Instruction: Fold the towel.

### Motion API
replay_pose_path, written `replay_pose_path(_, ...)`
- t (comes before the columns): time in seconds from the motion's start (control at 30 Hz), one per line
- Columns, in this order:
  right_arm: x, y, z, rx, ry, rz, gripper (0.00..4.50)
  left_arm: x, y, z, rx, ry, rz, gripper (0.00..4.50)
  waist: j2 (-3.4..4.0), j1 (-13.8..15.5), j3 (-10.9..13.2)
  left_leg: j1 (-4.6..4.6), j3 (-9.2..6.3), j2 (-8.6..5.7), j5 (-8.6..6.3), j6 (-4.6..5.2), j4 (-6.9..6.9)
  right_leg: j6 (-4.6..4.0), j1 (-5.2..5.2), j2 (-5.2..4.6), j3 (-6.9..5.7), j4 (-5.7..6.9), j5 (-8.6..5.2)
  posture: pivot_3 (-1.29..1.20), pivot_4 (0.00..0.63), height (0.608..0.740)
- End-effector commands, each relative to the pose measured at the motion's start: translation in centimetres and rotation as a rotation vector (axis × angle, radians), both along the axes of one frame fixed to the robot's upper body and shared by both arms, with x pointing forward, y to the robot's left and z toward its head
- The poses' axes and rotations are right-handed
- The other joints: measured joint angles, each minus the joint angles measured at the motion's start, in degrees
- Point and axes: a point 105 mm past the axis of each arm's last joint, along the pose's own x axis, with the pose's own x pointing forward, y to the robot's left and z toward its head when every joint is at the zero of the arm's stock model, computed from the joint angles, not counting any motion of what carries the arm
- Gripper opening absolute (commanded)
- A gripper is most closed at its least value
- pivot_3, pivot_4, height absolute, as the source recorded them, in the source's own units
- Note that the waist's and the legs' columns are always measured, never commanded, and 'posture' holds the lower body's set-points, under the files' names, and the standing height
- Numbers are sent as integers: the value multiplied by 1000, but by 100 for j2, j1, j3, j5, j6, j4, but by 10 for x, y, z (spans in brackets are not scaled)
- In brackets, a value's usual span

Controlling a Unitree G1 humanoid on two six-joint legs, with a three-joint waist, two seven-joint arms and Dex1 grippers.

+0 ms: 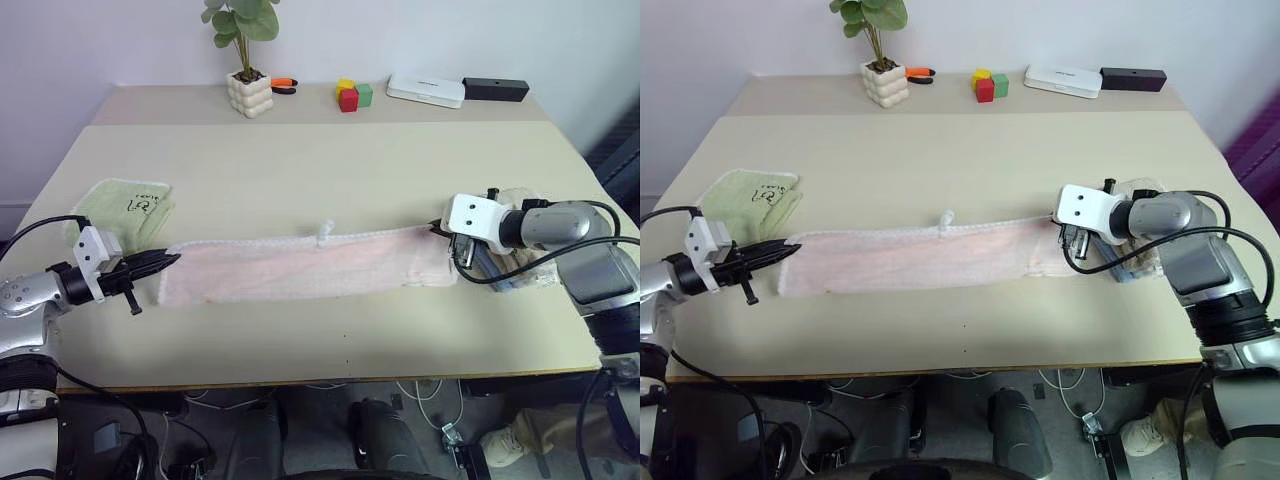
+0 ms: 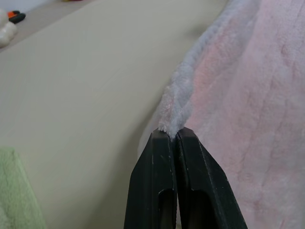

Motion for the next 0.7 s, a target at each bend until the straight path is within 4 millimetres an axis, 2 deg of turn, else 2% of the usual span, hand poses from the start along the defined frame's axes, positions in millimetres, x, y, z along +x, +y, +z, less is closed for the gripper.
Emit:
replay_pose_path(0.03, 7, 0, 4, -14, -49, -2, 58, -1, 10, 5, 7, -14, 41, 0, 0, 5, 0, 0, 0, 0, 0, 0, 0, 0, 0, 0, 0, 0, 0, 0, 150, 740)
replay_pose_path(0.27, 18, 13, -1, 16, -79, 14, 58, 0, 1, 0, -18, -1, 27, 0, 0, 2, 0, 0, 0, 0, 0, 0, 0, 0, 0, 0, 0, 1, 0, 0, 150, 740)
replay_pose_path(0.4, 24, 10, 0, 4, -108, -2, 58, -2, 3, -5, -31, 54, 35, 0, 1, -3, 0, 0, 0, 0, 0, 0, 0, 1, 0, 0, 0, 2, 1, 0, 150, 740)
replay_pose_path(0.7, 28, 7, -5, -14, -114, -8, 58, 5, 2, 1, -102, 63, 78, 0, 1, -2, 0, 0, 0, 0, 0, 0, 0, 1, 1, -1, 0, 2, 1, 0, 150, 740)
